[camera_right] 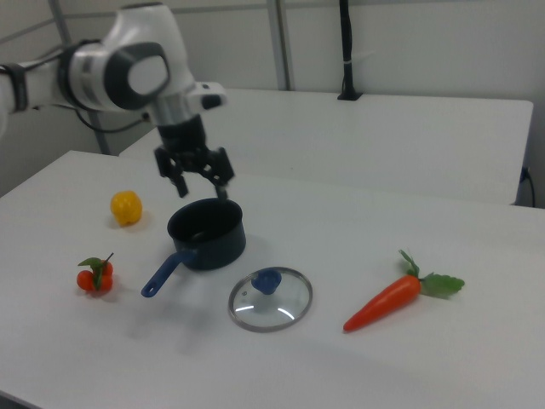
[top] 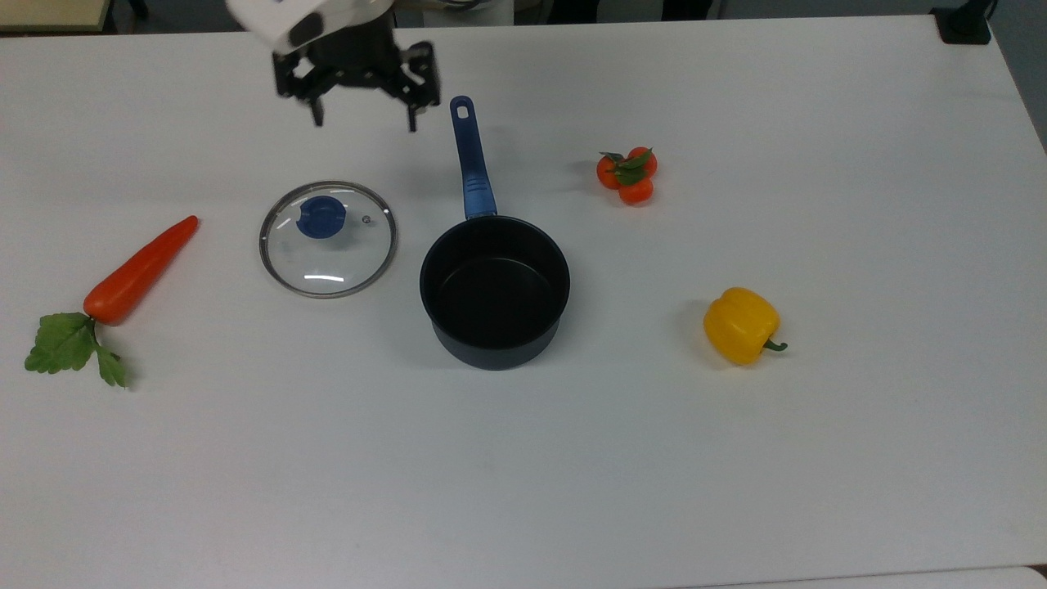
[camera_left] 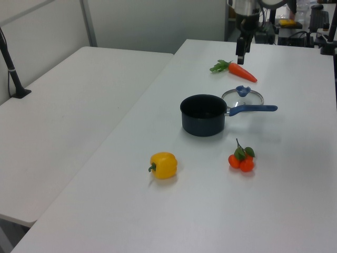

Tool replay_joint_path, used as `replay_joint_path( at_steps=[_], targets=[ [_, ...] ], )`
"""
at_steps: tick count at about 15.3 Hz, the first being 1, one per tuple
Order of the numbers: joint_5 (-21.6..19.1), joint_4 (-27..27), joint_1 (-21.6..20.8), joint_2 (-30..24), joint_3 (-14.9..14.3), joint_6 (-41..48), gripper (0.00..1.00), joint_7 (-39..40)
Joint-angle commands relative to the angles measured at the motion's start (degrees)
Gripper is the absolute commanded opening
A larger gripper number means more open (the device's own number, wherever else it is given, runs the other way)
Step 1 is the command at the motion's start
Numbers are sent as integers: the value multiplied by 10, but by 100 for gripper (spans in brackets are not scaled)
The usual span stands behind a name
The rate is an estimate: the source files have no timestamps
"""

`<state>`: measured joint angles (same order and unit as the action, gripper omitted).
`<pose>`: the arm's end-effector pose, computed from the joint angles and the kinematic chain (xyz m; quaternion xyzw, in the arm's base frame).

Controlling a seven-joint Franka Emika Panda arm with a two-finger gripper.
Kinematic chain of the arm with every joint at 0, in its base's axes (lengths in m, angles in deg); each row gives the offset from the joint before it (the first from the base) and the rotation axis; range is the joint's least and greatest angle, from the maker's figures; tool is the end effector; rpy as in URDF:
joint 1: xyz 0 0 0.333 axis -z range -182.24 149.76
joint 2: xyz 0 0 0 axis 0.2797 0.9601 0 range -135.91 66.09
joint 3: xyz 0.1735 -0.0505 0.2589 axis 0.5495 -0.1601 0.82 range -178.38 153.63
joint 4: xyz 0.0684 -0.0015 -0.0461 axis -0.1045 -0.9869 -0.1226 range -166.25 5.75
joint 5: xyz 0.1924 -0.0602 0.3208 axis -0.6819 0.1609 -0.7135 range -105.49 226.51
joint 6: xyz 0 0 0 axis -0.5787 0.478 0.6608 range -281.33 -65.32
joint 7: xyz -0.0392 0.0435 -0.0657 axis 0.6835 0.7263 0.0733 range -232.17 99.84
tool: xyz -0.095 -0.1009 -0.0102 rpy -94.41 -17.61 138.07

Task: Open lid
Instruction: 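Open the gripper, release the knob and raise the gripper away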

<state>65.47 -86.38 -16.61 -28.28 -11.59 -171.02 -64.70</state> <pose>0.5901 0.0019 0.5004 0.9985 0.0330 0.0168 0.0414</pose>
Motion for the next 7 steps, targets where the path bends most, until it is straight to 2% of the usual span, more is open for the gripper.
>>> replay_joint_path(
  at_steps=[1, 3, 7],
  targets=[
    [12, -6, -44, -64, -3, 82, 100, -44],
    [8, -6, -51, -78, -6, 116, 100, -44],
    [4, -3, -47, -79, -9, 122, 100, -44]
  ],
)
